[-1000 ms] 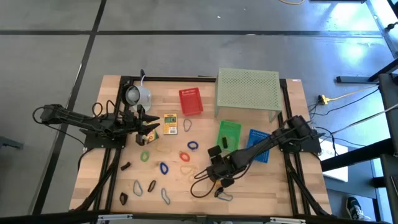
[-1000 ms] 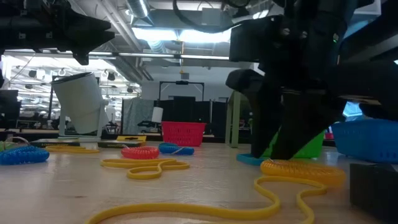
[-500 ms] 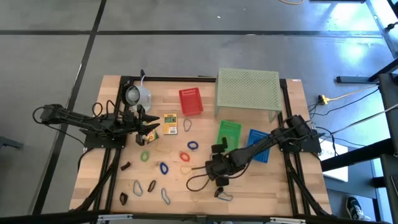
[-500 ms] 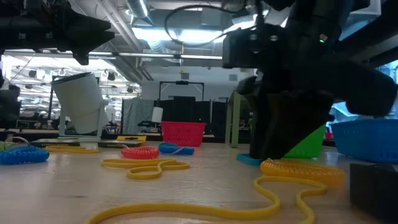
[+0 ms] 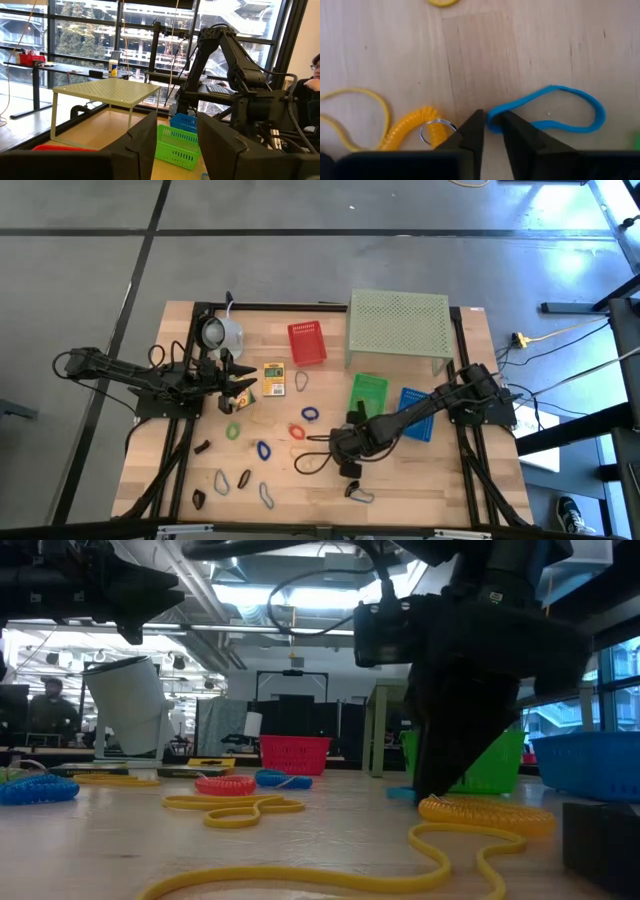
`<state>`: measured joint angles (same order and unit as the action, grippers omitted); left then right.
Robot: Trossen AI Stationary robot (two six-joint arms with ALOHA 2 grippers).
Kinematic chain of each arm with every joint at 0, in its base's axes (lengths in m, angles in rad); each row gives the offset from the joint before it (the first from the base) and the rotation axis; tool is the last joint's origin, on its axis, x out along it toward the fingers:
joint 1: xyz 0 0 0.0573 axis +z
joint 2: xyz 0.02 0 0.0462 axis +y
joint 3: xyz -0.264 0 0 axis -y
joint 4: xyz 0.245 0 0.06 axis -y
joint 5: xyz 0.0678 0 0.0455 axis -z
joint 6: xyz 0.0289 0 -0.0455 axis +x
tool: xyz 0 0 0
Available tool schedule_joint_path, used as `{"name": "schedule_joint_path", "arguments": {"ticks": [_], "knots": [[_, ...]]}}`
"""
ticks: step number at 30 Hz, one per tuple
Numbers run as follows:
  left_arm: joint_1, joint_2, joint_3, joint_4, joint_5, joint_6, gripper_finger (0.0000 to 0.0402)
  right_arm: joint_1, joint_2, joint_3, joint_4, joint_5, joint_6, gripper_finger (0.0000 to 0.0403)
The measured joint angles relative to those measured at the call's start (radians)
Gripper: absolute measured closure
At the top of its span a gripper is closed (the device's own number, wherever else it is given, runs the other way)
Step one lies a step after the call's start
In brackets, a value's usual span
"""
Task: Pick & Place Office Desk Supplies
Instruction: Put the blue rubber band into the green bin
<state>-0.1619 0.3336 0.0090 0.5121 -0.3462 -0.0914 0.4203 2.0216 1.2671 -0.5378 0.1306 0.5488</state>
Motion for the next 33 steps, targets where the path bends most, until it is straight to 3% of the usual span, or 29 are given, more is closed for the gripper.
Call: {"name": "schedule_joint_path", "arguments": {"ticks": [5, 13, 17, 21, 28, 33], "knots": [[0.000, 0.000, 0.000, 0.000, 0.000, 0.000, 0.0269, -0.001, 0.000, 0.000, 0.004, -0.011, 0.054, 0.0394], [0.000, 0.000, 0.000, 0.000, 0.000, 0.000, 0.0269, -0.001, -0.018, 0.015, 0.025, -0.020, 0.064, 0.0397], [0.000, 0.000, 0.000, 0.000, 0.000, 0.000, 0.0269, -0.006, -0.104, 0.028, 0.090, 0.011, 0.065, 0.0399], [0.000, 0.000, 0.000, 0.000, 0.000, 0.000, 0.0269, -0.010, -0.192, 0.028, 0.162, 0.084, -0.002, 0.0398], [0.000, 0.000, 0.000, 0.000, 0.000, 0.000, 0.0270, -0.010, -0.341, 0.030, 0.376, 0.341, -0.151, 0.0397], [0.000, 0.000, 0.000, 0.000, 0.000, 0.000, 0.0270, -0.009, -0.373, 0.031, 0.600, 0.341, -0.297, 0.0397]]}}
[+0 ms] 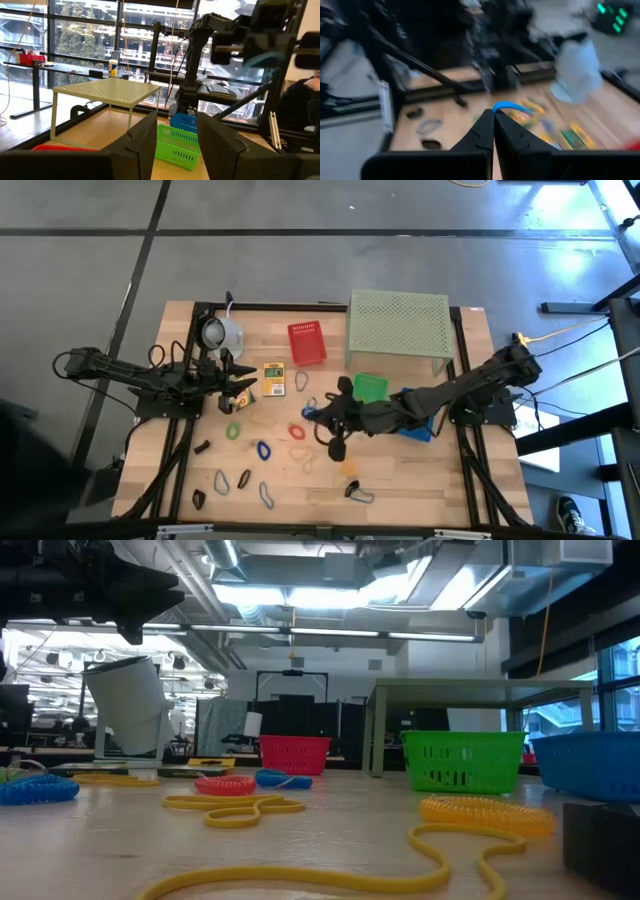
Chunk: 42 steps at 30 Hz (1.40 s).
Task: Pick & Place Office Desk Supplies
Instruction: Put the blue rubber band into the green bin
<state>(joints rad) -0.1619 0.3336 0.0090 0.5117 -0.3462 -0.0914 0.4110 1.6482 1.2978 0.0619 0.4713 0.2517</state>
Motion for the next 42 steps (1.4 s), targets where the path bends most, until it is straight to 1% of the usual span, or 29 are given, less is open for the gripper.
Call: {"name": "schedule_joint_path", "arguments": {"ticks": [5, 8, 13, 16, 20, 23, 28, 34, 37, 42], "knots": [[0.000, 0.000, 0.000, 0.000, 0.000, 0.000, 0.0270, 0.000, -0.001, 0.000, 0.133, -0.061, -0.056, 0.0397], [0.000, 0.000, 0.000, 0.000, 0.000, 0.000, 0.0270, 0.000, -0.001, 0.000, 0.146, -0.075, -0.058, 0.0397], [0.000, 0.000, 0.000, 0.000, 0.000, 0.000, 0.0270, 0.000, -0.001, 0.000, 0.119, -0.062, -0.058, 0.0397], [0.000, 0.000, 0.000, 0.000, 0.000, 0.000, 0.0270, -0.001, -0.001, 0.000, 0.045, -0.032, -0.050, 0.0397], [0.000, 0.000, 0.000, 0.000, 0.000, 0.000, 0.0270, -0.006, -0.009, 0.000, -0.103, -0.001, 0.013, 0.0397], [0.000, 0.000, 0.000, 0.000, 0.000, 0.000, 0.0270, -0.016, -0.035, 0.000, -0.239, 0.006, 0.094, 0.0397], [0.000, 0.000, 0.000, 0.000, 0.000, 0.000, 0.0270, -0.033, -0.097, 0.000, -0.473, 0.070, 0.213, 0.0397], [0.000, 0.000, 0.000, 0.000, 0.000, 0.000, 0.0270, -0.042, -0.113, -0.006, -0.763, 0.087, 0.415, 0.0397], [0.000, 0.000, 0.000, 0.000, 0.000, 0.000, 0.0270, -0.042, -0.113, -0.052, -0.819, 0.090, 0.505, 0.0397], [0.000, 0.000, 0.000, 0.000, 0.000, 0.000, 0.0270, -0.045, -0.113, -0.167, -0.804, 0.070, 0.620, 0.0397]]}}
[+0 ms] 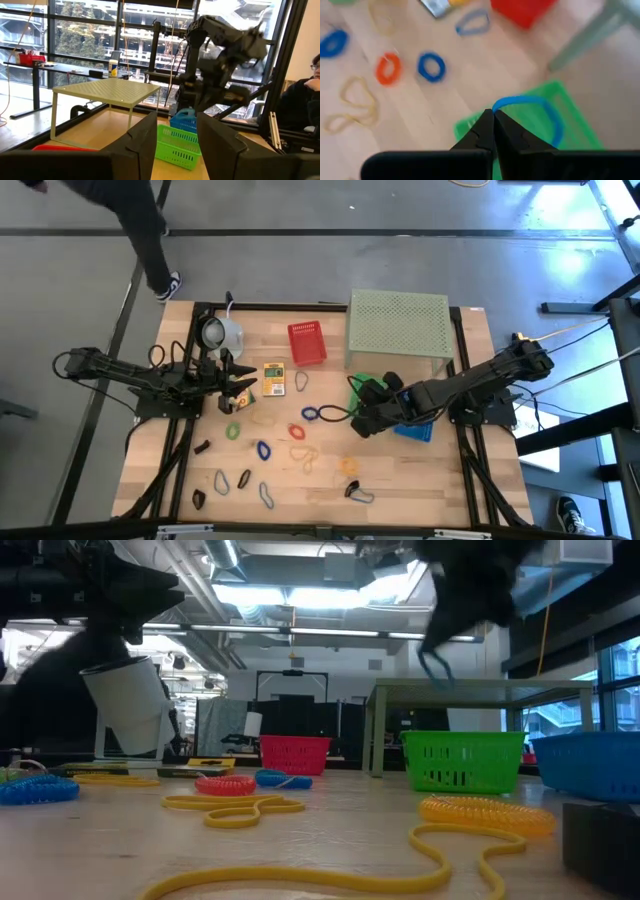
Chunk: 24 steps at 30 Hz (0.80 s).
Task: Pick & Place Office Desk Supplies
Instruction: Put the blue rubber band into the green bin
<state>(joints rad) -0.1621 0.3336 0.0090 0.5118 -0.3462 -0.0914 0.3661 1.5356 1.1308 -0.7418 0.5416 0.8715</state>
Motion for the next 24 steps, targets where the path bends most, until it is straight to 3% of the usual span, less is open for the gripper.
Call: {"name": "schedule_joint_path", "arguments": {"ticks": [5, 11, 17, 24], "knots": [[0.000, 0.000, 0.000, 0.000, 0.000, 0.000, 0.0270, -0.007, 0.000, -0.115, 0.033, -0.030, 0.119, 0.0397], [0.000, 0.000, 0.000, 0.000, 0.000, 0.000, 0.0270, -0.006, 0.000, -0.219, 0.155, -0.053, 0.132, 0.0397], [0.000, 0.000, 0.000, 0.000, 0.000, 0.000, 0.0270, -0.007, 0.000, -0.233, 0.177, -0.052, 0.168, 0.0393], [0.000, 0.000, 0.000, 0.000, 0.000, 0.000, 0.0269, -0.007, 0.000, -0.233, 0.178, -0.052, 0.168, 0.0347]]}}
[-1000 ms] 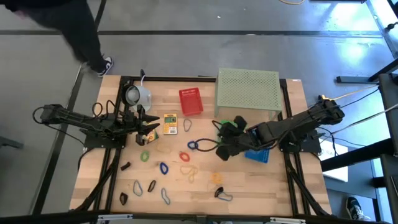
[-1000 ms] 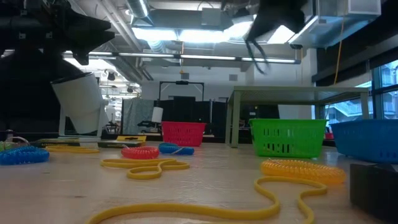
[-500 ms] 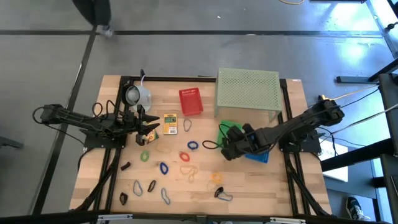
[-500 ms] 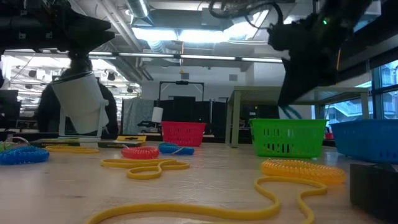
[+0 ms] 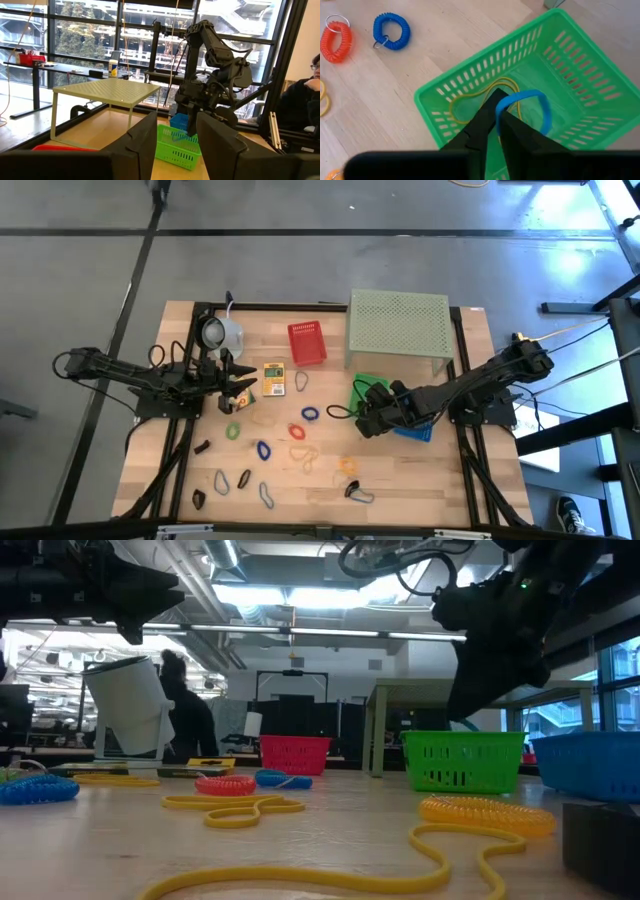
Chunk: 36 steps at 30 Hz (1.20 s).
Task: Pick & Place Office Desk Supplies
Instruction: Put the blue rubber band into the green bin, then put the yellow spring keychain into the blue bin
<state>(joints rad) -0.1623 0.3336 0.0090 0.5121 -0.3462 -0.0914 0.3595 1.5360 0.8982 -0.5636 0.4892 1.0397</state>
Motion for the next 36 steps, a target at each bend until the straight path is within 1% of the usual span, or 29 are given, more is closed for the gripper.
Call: {"name": "schedule_joint_path", "arguments": {"ticks": [11, 15, 17, 22, 25, 30, 33, 36], "knots": [[0.000, 0.000, 0.000, 0.000, 0.000, 0.000, 0.0269, 0.000, 0.001, 0.003, -0.003, -0.006, -0.023, 0.0240], [0.000, 0.000, 0.000, 0.000, 0.000, 0.000, 0.0269, 0.000, 0.001, 0.061, -0.033, -0.014, -0.049, 0.0208], [0.000, 0.000, 0.000, 0.000, 0.000, 0.000, 0.0269, 0.000, 0.001, 0.116, -0.064, -0.044, -0.072, 0.0200], [0.000, 0.000, 0.000, 0.000, 0.000, 0.000, 0.0269, 0.019, 0.001, 0.232, -0.062, -0.173, -0.111, 0.0200], [0.000, 0.000, 0.000, 0.000, 0.000, 0.000, 0.0269, 0.060, 0.001, 0.249, 0.014, -0.192, -0.113, 0.0207], [0.000, 0.000, 0.000, 0.000, 0.000, 0.000, 0.0269, 0.151, 0.026, 0.249, 0.125, -0.185, -0.175, 0.0220], [0.000, 0.000, 0.000, 0.000, 0.000, 0.000, 0.0269, 0.202, 0.066, 0.249, 0.178, -0.131, -0.230, 0.0227], [0.000, 0.000, 0.000, 0.000, 0.000, 0.000, 0.0269, 0.234, 0.120, 0.249, 0.189, -0.059, -0.309, 0.0233]]}}
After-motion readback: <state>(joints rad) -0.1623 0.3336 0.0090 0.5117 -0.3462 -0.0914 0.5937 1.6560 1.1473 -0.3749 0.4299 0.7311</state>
